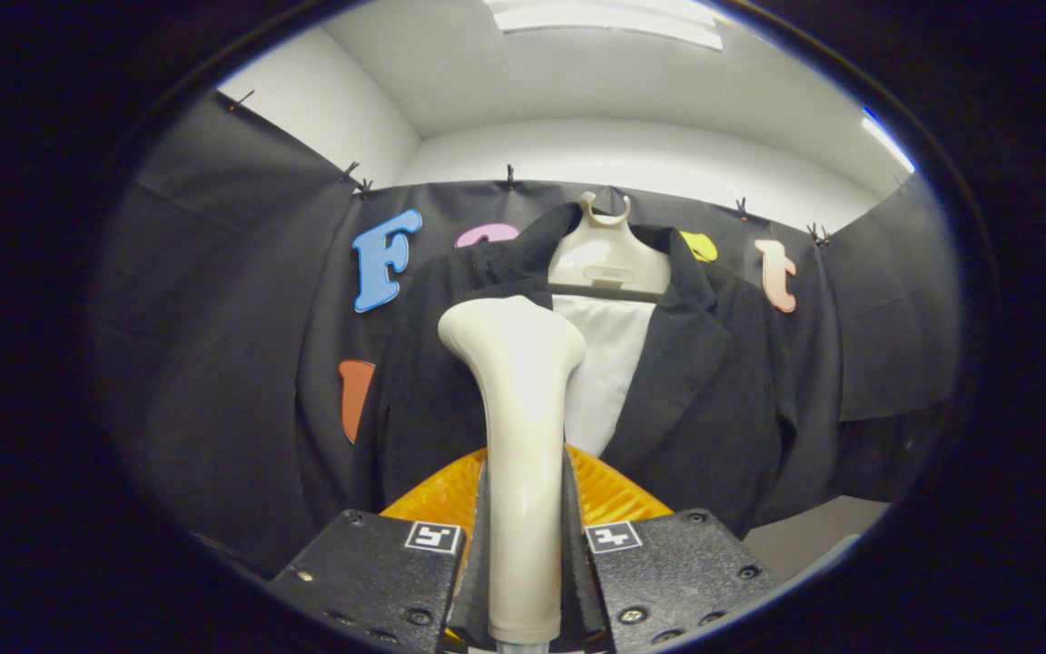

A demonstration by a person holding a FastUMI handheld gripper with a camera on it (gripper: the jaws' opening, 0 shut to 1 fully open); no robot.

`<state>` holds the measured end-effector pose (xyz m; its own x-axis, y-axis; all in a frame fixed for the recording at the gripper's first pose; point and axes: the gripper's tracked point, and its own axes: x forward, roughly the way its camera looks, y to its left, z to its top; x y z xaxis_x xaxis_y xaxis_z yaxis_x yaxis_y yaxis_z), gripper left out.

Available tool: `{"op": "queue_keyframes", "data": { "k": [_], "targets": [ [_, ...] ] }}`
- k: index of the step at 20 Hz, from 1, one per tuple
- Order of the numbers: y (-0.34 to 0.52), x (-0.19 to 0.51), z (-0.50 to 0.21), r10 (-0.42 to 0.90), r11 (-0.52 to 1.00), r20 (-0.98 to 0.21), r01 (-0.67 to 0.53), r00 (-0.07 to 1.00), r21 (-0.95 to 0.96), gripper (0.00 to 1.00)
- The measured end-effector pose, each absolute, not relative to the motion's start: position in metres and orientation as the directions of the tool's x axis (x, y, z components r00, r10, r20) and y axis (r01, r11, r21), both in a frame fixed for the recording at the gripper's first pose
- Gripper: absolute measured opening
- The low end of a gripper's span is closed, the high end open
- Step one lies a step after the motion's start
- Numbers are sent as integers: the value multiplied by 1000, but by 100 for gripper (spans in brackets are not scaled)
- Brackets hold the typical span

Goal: Iron the clothes twice with a garment steamer, once on the left side and once on the right side.

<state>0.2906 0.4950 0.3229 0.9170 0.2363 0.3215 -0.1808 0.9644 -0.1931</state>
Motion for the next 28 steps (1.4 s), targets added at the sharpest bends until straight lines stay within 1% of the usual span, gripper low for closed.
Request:
{"op": "queue_keyframes", "data": {
  "k": [11, 16, 20, 22, 25, 28],
  "targets": [
    [475, 288, 242, 242, 956, 209, -196, 948, -218, 37],
    [462, 284, 211, 236, 956, 179, -194, 955, -222, 37],
    [467, 274, 183, 262, 943, 166, -216, 951, -252, 37],
    [465, 270, 161, 270, 938, 138, -228, 953, -261, 37],
    [449, 270, 117, 265, 937, 41, -248, 963, -245, 37],
    [440, 267, 91, 256, 934, 2, -247, 967, -260, 37]
  ]
}}
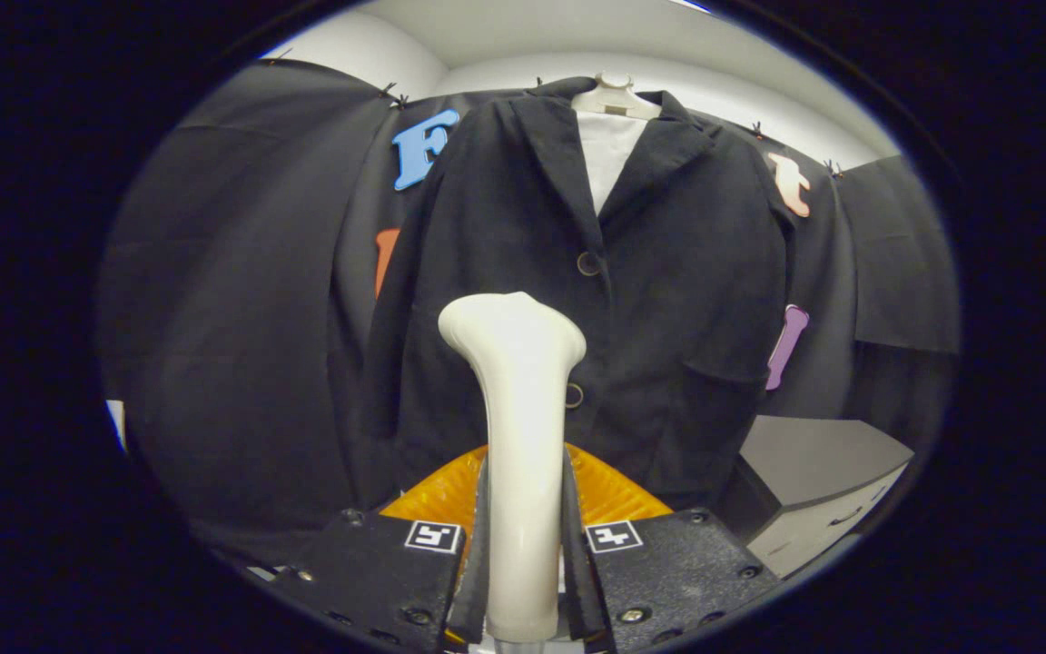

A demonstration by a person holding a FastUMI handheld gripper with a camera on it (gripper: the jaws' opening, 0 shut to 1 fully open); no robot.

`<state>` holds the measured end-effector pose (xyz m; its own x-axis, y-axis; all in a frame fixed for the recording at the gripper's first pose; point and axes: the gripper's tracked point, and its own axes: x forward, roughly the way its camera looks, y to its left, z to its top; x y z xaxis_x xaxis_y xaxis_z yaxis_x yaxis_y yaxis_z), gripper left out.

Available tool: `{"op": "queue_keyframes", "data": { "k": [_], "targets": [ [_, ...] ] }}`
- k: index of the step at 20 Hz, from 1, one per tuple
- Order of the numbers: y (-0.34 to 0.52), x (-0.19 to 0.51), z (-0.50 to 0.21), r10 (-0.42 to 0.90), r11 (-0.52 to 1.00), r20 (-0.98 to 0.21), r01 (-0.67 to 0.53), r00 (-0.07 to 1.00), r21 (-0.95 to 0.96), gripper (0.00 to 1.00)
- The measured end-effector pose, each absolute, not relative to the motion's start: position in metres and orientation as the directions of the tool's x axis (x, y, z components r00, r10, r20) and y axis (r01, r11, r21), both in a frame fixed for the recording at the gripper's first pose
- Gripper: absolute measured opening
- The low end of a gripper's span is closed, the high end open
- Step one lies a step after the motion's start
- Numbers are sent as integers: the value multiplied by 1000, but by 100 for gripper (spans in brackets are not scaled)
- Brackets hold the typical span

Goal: Iron the clothes twice with a garment steamer, once on the left side and once on the right side.

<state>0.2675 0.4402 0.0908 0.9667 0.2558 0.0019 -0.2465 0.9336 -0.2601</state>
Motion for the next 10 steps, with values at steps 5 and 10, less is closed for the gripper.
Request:
{"op": "queue_keyframes", "data": {
  "k": [5, 10],
  "targets": [
    [427, 260, 30, 234, 941, -94, -250, 968, -228, 37],
    [414, 268, -7, 222, 922, -152, -258, 963, -288, 37]
  ]
}}
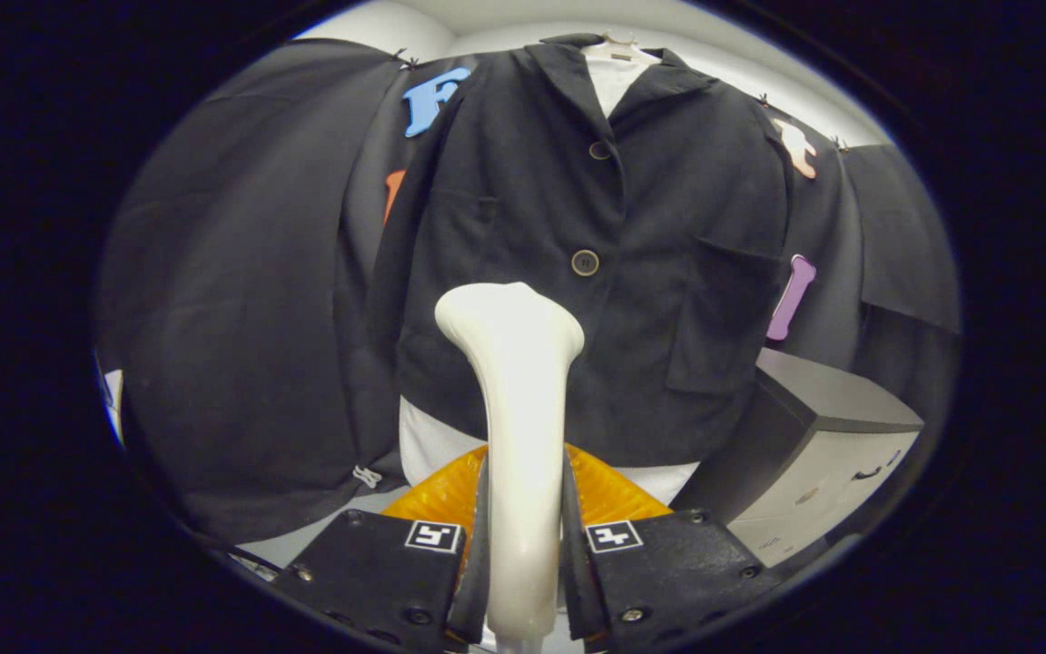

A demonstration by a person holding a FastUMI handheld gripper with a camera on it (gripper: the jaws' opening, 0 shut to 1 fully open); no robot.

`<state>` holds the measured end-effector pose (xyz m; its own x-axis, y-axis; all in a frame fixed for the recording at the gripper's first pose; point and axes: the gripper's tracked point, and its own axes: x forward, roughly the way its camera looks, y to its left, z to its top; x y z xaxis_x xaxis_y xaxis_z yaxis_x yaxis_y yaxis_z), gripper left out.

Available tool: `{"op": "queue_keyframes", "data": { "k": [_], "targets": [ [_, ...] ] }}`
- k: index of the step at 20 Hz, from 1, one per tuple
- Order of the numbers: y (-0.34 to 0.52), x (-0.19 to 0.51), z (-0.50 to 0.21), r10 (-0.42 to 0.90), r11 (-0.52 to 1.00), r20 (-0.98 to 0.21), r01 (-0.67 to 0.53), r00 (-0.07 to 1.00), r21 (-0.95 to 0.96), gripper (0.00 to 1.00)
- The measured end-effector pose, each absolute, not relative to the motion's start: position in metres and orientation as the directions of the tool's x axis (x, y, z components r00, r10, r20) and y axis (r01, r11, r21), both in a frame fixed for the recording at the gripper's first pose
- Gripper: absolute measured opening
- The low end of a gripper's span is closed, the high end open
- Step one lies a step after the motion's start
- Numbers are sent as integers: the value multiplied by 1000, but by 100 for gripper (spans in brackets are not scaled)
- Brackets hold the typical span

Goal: Iron the clothes twice with a garment steamer, once on the left side and once on the right side.

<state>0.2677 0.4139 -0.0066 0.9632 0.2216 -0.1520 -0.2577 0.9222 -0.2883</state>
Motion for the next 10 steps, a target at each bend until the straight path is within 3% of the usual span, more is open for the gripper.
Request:
{"op": "queue_keyframes", "data": {
  "k": [7, 10],
  "targets": [
    [393, 274, -59, 238, 878, -257, -320, 937, -356, 37],
    [378, 255, -75, 192, 885, -287, -292, 938, -363, 37]
  ]
}}
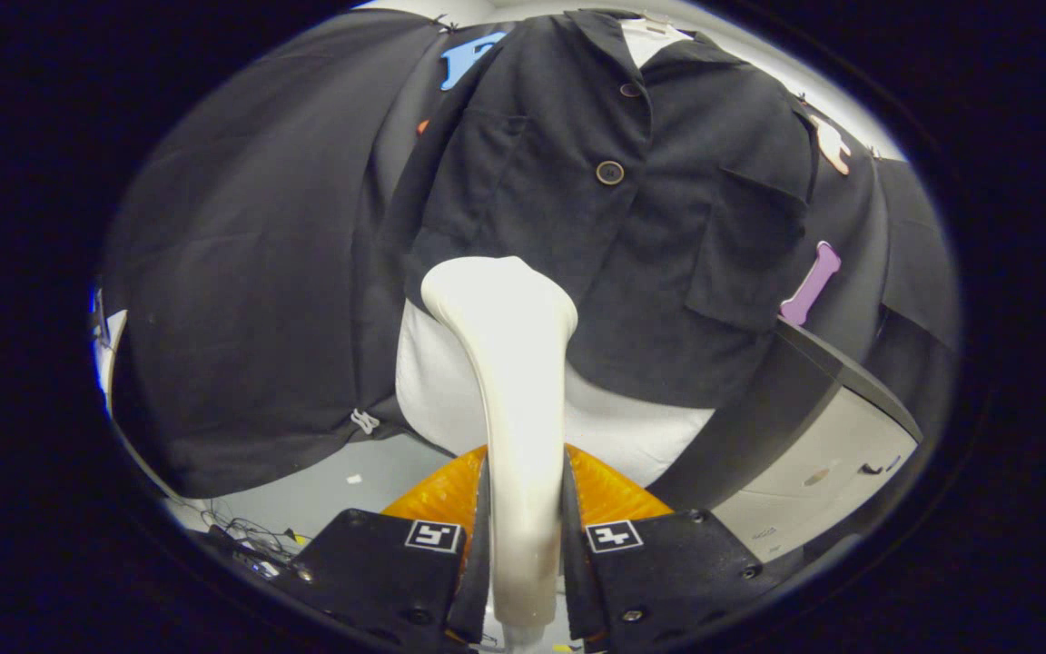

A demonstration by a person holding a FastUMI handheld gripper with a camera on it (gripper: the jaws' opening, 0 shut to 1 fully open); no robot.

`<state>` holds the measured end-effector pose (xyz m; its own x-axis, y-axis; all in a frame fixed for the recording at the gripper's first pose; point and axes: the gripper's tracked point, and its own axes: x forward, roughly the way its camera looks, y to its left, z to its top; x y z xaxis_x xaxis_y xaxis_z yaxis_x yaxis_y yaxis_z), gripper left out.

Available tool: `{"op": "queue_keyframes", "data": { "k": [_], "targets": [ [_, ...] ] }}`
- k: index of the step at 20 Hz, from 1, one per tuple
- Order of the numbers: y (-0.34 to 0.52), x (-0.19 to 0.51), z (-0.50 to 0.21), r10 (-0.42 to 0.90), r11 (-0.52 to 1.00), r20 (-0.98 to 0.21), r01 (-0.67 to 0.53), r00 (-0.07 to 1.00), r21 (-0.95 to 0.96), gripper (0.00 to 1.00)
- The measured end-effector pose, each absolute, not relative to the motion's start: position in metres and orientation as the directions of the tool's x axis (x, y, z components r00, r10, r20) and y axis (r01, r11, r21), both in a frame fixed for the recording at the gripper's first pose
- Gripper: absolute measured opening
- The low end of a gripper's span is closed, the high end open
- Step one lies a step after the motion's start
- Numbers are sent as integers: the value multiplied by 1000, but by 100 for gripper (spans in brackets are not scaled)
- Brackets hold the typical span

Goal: Iron the clothes twice with a garment steamer, once on the left side and once on the right side.

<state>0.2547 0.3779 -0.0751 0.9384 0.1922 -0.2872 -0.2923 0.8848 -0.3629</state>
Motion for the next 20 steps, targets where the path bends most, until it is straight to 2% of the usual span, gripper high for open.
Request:
{"op": "queue_keyframes", "data": {
  "k": [7, 14, 20],
  "targets": [
    [342, 160, -89, 140, 900, -319, -255, 937, -354, 37],
    [229, 71, -97, 2, 929, -373, -140, 928, -343, 37],
    [134, 26, -84, -107, 953, -389, -16, 915, -302, 37]
  ]
}}
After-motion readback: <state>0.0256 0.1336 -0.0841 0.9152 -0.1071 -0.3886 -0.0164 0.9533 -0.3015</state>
